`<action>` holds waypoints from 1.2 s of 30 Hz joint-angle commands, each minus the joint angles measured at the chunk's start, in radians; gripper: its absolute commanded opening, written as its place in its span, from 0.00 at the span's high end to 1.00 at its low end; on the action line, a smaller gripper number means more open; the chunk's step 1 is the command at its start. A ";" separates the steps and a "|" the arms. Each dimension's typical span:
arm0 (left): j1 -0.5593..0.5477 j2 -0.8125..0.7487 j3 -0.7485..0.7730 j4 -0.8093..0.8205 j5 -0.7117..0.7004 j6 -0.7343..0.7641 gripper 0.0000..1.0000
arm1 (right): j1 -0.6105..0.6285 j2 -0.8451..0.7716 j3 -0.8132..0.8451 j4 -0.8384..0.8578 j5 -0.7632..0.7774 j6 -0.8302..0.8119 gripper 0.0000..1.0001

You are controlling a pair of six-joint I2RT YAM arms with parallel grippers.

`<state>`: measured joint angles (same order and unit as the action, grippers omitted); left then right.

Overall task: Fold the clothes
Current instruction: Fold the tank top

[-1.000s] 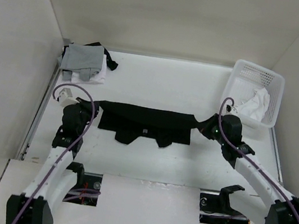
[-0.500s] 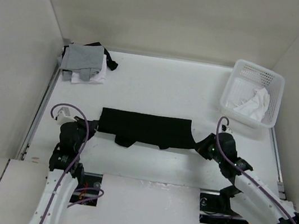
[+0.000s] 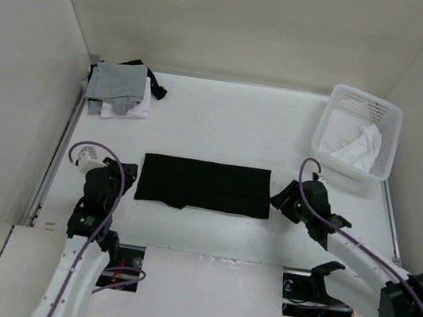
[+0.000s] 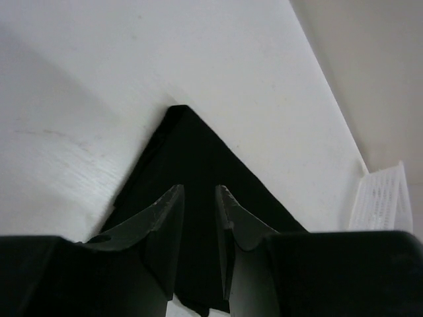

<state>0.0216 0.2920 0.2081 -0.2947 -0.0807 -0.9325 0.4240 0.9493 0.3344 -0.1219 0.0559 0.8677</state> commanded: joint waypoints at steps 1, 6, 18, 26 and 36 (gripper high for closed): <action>-0.123 0.152 0.047 0.205 -0.011 -0.026 0.76 | -0.008 0.115 0.077 0.135 -0.007 -0.056 0.41; -0.488 0.453 0.039 0.480 -0.169 -0.052 0.77 | -0.011 0.261 0.101 0.255 -0.070 -0.036 0.41; -0.779 0.926 0.142 0.778 -0.278 -0.054 0.77 | 0.003 0.477 0.055 0.428 -0.162 0.096 0.52; -0.754 0.891 0.137 0.789 -0.269 -0.026 0.77 | -0.012 0.493 0.032 0.510 -0.192 0.134 0.86; -0.768 0.888 0.160 0.789 -0.268 -0.017 0.78 | -0.035 0.047 0.063 0.181 -0.084 0.015 0.99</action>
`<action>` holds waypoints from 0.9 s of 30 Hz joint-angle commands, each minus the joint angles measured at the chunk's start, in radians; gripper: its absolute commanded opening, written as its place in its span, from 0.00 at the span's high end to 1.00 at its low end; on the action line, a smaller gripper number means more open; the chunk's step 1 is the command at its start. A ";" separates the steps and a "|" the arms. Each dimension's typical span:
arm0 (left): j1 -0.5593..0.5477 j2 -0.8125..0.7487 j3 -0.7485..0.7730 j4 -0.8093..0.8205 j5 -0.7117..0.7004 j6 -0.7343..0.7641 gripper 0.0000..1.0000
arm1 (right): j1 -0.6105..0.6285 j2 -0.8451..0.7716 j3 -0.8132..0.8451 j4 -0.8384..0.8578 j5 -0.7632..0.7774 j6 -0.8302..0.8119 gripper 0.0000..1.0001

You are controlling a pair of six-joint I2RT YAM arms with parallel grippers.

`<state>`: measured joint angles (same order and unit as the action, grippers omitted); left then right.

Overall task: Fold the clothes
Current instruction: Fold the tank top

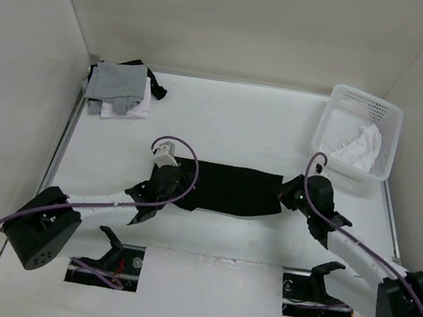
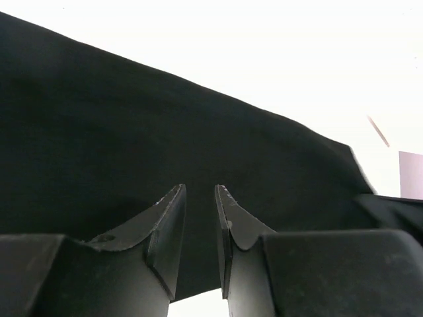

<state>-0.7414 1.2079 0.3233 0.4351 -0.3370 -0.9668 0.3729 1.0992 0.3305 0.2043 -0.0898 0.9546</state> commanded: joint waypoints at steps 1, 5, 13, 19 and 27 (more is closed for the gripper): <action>0.001 -0.042 0.048 0.054 -0.011 0.023 0.78 | 0.051 -0.131 0.102 -0.202 0.085 -0.088 0.99; 0.055 -0.132 0.049 0.021 0.001 0.051 0.78 | 0.223 -0.098 0.281 -0.334 0.172 -0.117 0.98; 0.282 -0.473 0.046 -0.221 0.102 0.079 0.78 | 0.510 0.342 0.729 -0.391 0.239 -0.120 0.97; 0.481 -0.662 0.060 -0.375 0.193 0.089 0.77 | 0.620 0.687 1.069 -0.450 0.220 -0.103 0.94; 0.710 -0.708 0.063 -0.391 0.395 0.065 0.76 | 0.697 0.961 1.352 -0.481 0.170 -0.050 0.58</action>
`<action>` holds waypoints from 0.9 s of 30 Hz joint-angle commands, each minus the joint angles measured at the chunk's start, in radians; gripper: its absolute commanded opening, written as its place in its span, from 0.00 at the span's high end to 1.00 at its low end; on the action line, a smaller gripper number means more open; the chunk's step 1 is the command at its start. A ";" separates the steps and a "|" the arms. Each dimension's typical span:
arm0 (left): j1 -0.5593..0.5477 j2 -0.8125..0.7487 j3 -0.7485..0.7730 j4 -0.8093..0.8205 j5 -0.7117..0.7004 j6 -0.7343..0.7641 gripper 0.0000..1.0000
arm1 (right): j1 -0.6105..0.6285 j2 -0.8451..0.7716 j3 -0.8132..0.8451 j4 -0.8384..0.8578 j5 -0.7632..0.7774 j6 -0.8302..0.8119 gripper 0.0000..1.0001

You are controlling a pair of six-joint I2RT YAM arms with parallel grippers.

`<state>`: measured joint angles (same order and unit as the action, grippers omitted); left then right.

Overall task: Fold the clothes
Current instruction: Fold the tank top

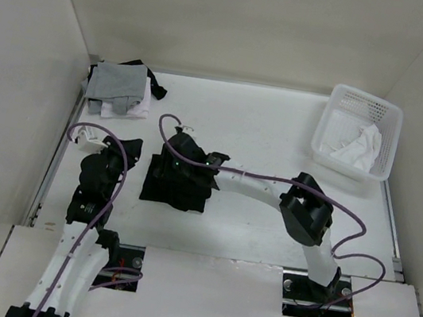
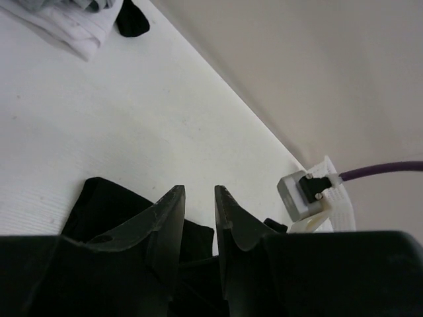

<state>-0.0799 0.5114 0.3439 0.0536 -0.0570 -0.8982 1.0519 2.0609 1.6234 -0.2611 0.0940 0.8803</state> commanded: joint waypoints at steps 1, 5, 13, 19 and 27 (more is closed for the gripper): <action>0.062 -0.011 0.043 -0.009 0.129 -0.008 0.76 | 0.021 -0.016 0.040 0.006 -0.022 0.026 0.51; 0.059 0.009 0.038 0.006 0.131 -0.019 0.76 | 0.023 -0.183 -0.141 0.164 -0.060 0.017 0.41; -0.235 0.243 0.021 0.113 -0.004 0.022 0.77 | -0.092 -0.355 -0.390 0.255 -0.043 -0.070 0.91; -0.422 0.395 -0.029 0.176 -0.231 0.007 0.79 | -0.145 -0.187 -0.286 0.220 -0.091 -0.171 0.93; -0.412 0.561 -0.105 0.203 -0.284 -0.065 0.79 | -0.189 -0.015 -0.102 0.191 -0.171 -0.238 0.89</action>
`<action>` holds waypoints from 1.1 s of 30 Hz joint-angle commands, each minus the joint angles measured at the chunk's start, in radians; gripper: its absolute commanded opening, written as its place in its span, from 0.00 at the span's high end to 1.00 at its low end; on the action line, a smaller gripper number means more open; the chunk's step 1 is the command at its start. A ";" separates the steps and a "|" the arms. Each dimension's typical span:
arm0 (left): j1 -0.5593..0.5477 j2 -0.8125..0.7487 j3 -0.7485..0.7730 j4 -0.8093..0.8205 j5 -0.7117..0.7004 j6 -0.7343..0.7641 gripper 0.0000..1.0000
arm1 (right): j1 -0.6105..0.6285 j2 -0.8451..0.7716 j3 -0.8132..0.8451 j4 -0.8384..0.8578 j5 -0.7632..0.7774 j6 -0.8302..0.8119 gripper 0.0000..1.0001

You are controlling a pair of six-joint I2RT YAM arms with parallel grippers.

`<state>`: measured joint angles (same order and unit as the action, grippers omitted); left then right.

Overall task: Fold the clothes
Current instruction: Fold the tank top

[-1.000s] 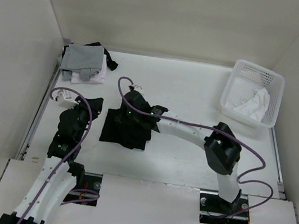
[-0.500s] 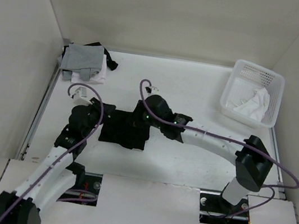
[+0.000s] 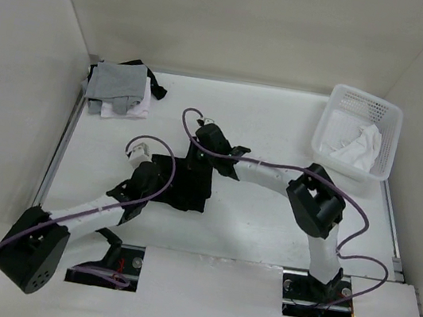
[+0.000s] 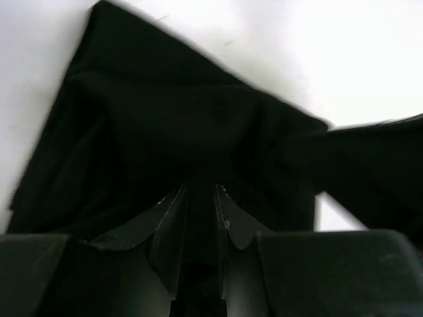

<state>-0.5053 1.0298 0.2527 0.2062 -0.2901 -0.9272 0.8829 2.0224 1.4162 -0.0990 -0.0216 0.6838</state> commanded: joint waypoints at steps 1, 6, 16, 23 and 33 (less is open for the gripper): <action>0.023 0.071 -0.010 0.032 -0.041 -0.056 0.79 | -0.028 0.053 0.128 0.018 -0.070 -0.035 0.89; 0.069 0.119 -0.024 -0.043 0.063 -0.160 0.81 | -0.061 0.134 0.124 0.010 -0.069 0.011 0.88; 0.121 -0.327 -0.012 -0.557 -0.009 -0.229 0.76 | -0.147 0.101 0.015 0.079 -0.066 0.100 0.90; 0.138 -0.395 0.057 -0.608 0.003 -0.208 0.70 | -0.154 -0.062 -0.124 0.107 0.023 0.106 0.83; -0.066 -0.048 0.166 -0.200 -0.078 -0.157 0.73 | -0.072 -0.128 -0.125 0.062 -0.035 0.016 0.86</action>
<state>-0.5655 0.9222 0.3954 -0.1623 -0.3225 -1.1049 0.7658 1.8961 1.2640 -0.0380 -0.0292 0.7330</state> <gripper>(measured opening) 0.273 0.176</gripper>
